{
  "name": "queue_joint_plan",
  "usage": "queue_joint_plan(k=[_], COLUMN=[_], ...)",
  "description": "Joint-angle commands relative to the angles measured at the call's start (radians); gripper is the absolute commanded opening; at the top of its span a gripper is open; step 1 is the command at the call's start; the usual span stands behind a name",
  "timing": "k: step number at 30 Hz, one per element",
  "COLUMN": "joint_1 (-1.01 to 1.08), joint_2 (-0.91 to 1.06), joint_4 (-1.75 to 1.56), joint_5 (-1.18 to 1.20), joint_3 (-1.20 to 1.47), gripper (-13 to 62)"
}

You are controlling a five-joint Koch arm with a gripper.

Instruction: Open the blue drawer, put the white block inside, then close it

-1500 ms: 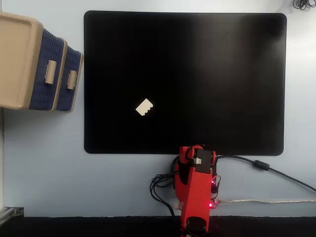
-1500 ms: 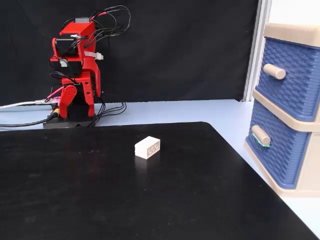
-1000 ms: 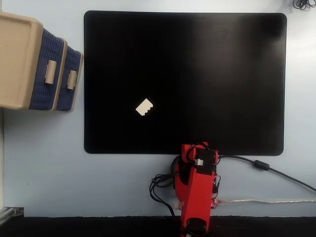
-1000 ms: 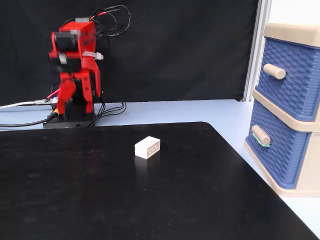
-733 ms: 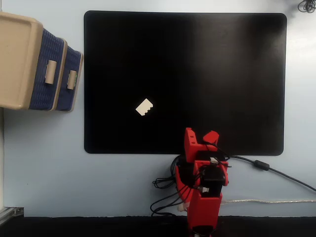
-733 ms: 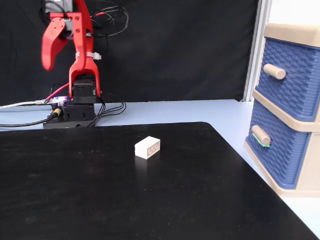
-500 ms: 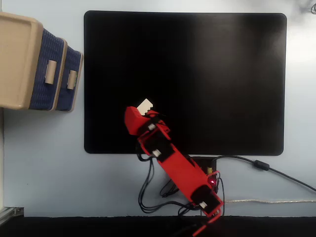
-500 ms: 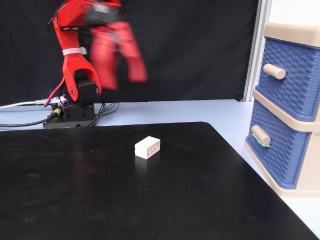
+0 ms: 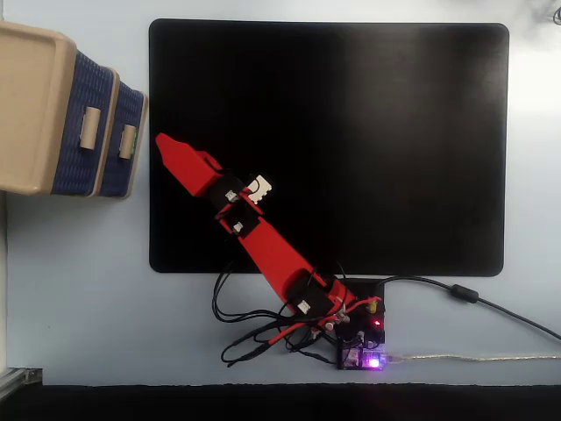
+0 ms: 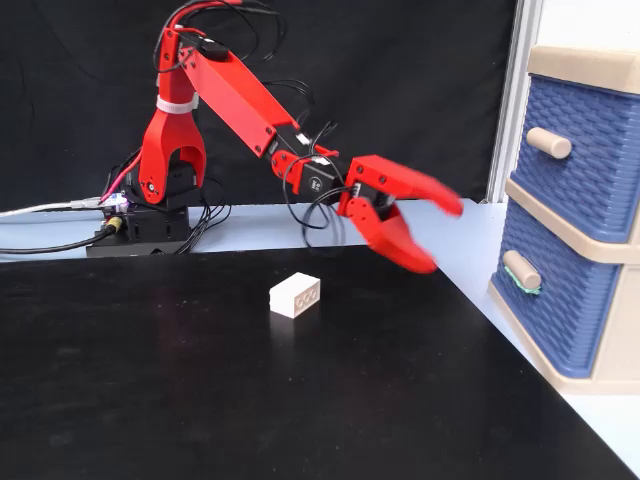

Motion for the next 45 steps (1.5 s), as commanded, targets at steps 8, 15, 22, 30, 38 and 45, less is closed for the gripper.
queue_joint_plan(k=[8,15,22,30,38,45], joint_1=[-0.066,-0.091,-0.107,-0.129,-0.13,-0.106], joint_2=[-0.1,-0.293,-0.431,-0.437,-0.419,-0.192], joint_4=[-0.149,-0.147,-0.14,-0.08,0.097,0.114], joint_5=[0.034,0.032,0.026,0.025,0.037,0.037], joint_3=[-0.114,-0.324,-0.508,-0.518,-0.514,-0.196], gripper=[33.2,33.2,31.2,16.6,-8.2,-8.2])
